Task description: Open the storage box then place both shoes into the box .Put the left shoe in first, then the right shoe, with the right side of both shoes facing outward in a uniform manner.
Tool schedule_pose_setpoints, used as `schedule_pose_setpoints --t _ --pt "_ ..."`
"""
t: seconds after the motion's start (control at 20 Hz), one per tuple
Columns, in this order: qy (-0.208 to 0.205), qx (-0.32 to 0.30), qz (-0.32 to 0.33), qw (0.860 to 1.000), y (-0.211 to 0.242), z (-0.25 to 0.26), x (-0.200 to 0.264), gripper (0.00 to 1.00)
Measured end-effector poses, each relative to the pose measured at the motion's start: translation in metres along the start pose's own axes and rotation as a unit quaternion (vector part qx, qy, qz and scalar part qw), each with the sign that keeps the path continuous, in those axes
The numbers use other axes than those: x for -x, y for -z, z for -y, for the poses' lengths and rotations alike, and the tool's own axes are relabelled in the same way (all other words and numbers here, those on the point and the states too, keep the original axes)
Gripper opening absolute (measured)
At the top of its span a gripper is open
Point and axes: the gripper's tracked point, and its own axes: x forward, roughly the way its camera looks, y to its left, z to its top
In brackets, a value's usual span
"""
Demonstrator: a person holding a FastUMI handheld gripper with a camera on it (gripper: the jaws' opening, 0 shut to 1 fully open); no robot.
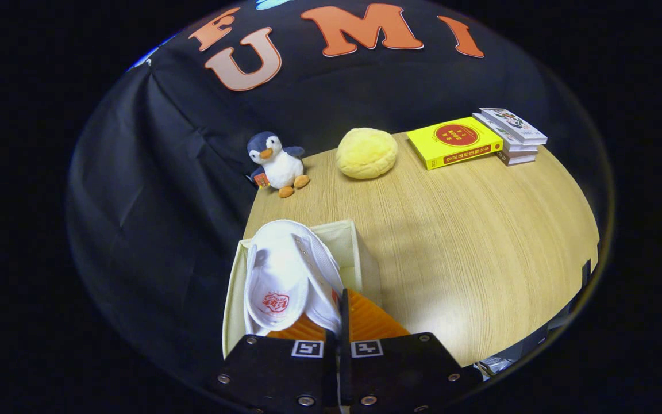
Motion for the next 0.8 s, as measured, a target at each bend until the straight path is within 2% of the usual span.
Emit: schedule_pose_setpoints --t 0.4,0.65,0.75,0.8 --pt "0.077 -0.013 0.007 0.997 0.022 0.009 -0.018 0.03" --pt "0.072 -0.013 -0.003 0.997 0.03 0.002 -0.029 0.04" --pt "0.039 -0.008 -0.016 0.999 0.035 -0.015 -0.031 0.13" --pt "0.013 -0.006 -0.025 1.0 0.038 -0.025 -0.028 0.3"
